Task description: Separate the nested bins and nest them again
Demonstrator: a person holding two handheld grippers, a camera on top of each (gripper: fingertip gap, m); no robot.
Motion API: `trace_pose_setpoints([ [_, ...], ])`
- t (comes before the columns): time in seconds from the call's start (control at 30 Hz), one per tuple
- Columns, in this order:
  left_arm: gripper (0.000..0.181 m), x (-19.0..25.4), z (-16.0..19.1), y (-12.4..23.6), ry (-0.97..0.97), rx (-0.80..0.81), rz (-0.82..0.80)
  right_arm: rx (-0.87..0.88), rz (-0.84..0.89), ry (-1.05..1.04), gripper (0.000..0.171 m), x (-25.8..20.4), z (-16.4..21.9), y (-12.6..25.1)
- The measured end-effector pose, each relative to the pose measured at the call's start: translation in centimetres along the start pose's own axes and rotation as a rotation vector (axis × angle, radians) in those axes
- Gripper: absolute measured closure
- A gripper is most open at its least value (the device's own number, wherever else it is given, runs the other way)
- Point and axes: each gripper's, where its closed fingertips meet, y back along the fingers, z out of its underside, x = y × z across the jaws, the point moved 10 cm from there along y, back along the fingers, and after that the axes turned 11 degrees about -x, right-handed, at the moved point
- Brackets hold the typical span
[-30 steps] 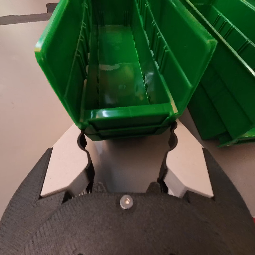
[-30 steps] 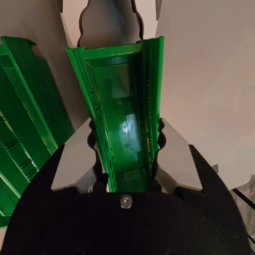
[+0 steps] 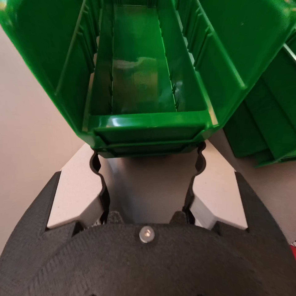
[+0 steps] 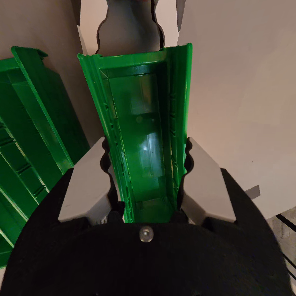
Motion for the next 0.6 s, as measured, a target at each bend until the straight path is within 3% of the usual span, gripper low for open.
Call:
trace_pose_setpoints([
  [0.1,0.061,-0.1,0.0,0.0,0.007,-0.002,0.015,0.001,0.054,0.044,0.083,-0.7,-0.5,0.7],
  [0.13,0.06,-0.4,0.0,0.1,0.039,0.015,0.037,0.008,0.063,0.073,0.12,-1.1,-0.9,1.1],
  [0.2,0.06,-1.7,0.1,0.4,0.133,0.048,0.068,0.034,0.136,0.05,0.154,-1.3,-1.4,1.6],
  [0.27,0.06,-1.4,0.1,0.2,0.057,0.011,-0.015,-0.027,0.136,0.044,0.136,-1.2,-1.1,1.4],
  [0.37,0.061,-1.1,0.0,0.1,0.039,0.011,0.01,-0.021,0.114,0.015,0.115,-0.8,-0.9,1.5],
  [0.43,0.061,-0.9,0.0,0.1,0.023,0.002,-0.009,-0.035,0.133,-0.004,0.09,-0.5,-0.8,1.3],
  [0.6,0.061,-0.8,0.0,0.0,0.01,-0.001,-0.009,-0.036,0.053,-0.061,0.072,0.7,-0.4,0.9],
])
